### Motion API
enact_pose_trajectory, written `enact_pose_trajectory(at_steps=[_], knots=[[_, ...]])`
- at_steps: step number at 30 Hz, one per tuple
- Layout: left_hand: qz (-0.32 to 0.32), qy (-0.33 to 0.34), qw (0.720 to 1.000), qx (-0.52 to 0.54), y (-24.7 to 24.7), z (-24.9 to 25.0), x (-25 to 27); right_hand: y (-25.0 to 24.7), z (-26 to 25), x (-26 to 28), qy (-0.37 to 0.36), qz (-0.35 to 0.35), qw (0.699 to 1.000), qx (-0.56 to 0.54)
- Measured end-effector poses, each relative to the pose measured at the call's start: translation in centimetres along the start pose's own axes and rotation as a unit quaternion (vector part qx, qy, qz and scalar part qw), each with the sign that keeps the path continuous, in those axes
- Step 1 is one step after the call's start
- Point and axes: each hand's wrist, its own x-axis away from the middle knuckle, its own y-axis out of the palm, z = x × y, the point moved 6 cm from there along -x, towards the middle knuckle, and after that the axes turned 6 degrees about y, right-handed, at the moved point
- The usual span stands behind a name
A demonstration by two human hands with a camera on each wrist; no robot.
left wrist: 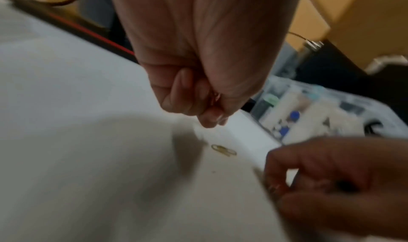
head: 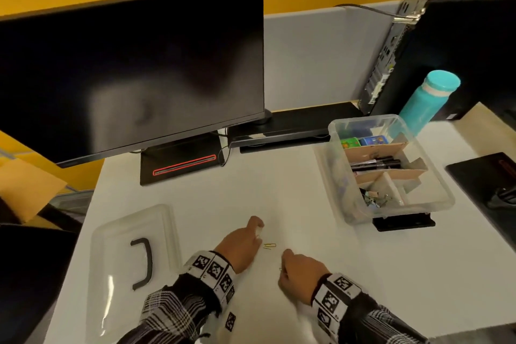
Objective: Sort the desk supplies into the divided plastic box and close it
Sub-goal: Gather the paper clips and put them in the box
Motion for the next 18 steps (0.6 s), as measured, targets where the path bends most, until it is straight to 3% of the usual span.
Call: enact_pose_trajectory(at_steps=[3, 8, 11, 12, 15, 18], knots=[[-0.054, -0.021, 0.995, -0.08, 1.0, 0.9, -0.4, -2.0, 1.4, 1.2, -0.034, 0.026, 0.998, -0.055], [-0.061, 0.007, 0.978, -0.199, 2.2, 1.9, -0.7, -10.0, 3.8, 6.4, -0.082, 0.272, 0.953, -0.106], [-0.066, 0.0, 0.972, -0.225, 2.6, 1.9, -1.2, -15.6, 6.8, 9.2, -0.036, 0.401, 0.91, -0.094], [-0.069, -0.006, 0.972, -0.224, 2.7, 1.7, -1.3, -17.3, 8.2, 9.5, 0.002, 0.407, 0.91, -0.076], [-0.083, -0.024, 0.973, -0.213, 2.7, 1.6, -1.8, -20.8, 13.2, 8.5, 0.145, 0.323, 0.935, 0.029], [-0.103, -0.04, 0.97, -0.216, 2.6, 1.6, -2.2, -22.4, 16.7, 6.2, 0.206, 0.248, 0.941, 0.099]])
